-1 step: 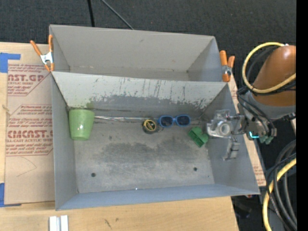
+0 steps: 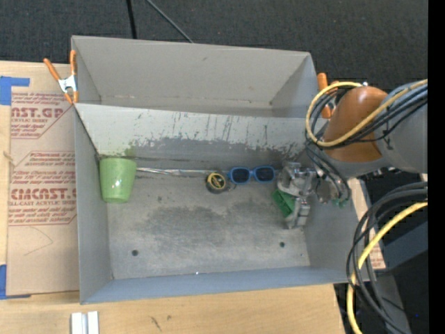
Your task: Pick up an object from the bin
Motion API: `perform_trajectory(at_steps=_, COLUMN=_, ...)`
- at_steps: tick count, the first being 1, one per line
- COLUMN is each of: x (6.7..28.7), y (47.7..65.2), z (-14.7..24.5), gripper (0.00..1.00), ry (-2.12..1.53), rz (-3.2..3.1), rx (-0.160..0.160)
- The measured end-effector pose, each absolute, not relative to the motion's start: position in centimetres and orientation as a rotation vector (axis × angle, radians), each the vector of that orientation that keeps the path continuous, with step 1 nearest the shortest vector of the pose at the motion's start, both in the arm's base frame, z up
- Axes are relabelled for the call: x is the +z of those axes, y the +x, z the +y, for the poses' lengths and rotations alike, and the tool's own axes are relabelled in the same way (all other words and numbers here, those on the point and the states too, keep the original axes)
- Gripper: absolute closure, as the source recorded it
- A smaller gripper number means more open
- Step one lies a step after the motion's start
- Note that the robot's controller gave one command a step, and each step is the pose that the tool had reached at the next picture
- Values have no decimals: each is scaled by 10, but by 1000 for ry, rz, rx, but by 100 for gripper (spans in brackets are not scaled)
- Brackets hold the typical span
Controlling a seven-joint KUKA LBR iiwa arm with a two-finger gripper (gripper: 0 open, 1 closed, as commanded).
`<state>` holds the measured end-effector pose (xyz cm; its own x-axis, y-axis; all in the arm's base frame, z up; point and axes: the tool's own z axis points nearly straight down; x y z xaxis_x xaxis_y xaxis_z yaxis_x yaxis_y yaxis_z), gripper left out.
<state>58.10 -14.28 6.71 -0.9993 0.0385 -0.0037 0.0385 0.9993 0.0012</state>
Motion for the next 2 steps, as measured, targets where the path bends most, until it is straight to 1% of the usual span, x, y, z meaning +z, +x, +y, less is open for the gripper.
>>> perform_trajectory(at_steps=1, x=70, y=581, z=-144, gripper=100, ry=60, rz=3137, rx=-2)
perform_trajectory(at_steps=2, x=202, y=561, z=-152, gripper=100, ry=46, rz=3131, rx=-5)
